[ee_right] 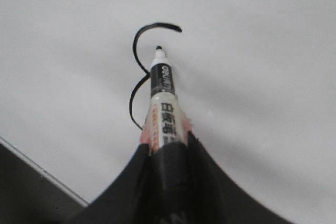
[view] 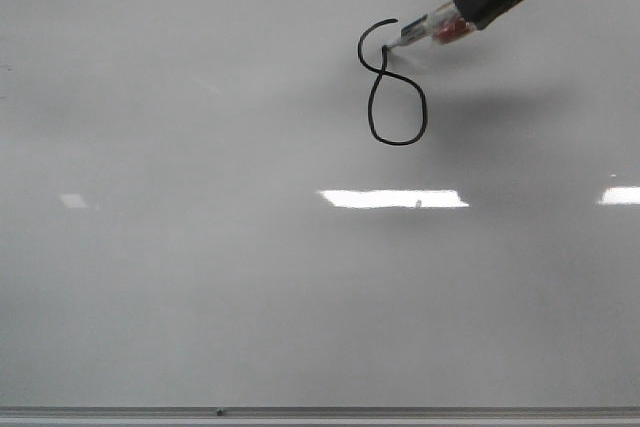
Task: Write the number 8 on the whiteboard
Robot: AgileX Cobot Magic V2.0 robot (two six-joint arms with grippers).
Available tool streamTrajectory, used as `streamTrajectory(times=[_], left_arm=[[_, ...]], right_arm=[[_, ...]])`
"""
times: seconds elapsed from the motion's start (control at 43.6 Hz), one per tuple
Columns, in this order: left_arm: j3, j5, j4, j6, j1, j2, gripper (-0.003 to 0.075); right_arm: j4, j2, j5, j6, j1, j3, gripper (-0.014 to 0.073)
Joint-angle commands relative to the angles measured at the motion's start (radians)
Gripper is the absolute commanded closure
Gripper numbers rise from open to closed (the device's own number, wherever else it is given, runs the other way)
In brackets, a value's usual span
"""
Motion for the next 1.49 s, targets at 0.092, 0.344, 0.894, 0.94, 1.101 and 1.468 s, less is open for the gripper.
streamTrajectory(times=[0.092, 0.344, 0.894, 0.94, 1.101, 1.468], left_arm=[[-0.027, -0.059, -0.035, -0.001, 0.002, -0.012, 0.0353], [-0.027, -0.055, -0.09, 0.135, -0.014, -0.006, 0.0353], [-0.131, -0.054, -0.195, 0.45, -0.379, 0.202, 0.0353], [-0.148, -0.054, -0.195, 0.453, -0.405, 0.229, 0.0353], [-0.197, -0.057, -0.195, 0.456, -0.466, 0.313, 0.0353], [-0.208, -0.057, -0.2, 0.47, -0.494, 0.354, 0.0408]], right_arm=[[-0.009, -0.04, -0.051, 0.007, -0.008, -0.083, 0.0691], [-0.007, -0.15, 0.218, -0.18, 0.101, -0.08, 0.0691], [0.235, -0.318, 0.488, -0.55, 0.252, 0.045, 0.0691], [0.251, -0.318, 0.488, -0.562, 0.252, 0.045, 0.0691], [0.259, -0.318, 0.482, -0.563, 0.251, 0.045, 0.0691], [0.259, -0.318, 0.476, -0.563, 0.251, 0.045, 0.0691]])
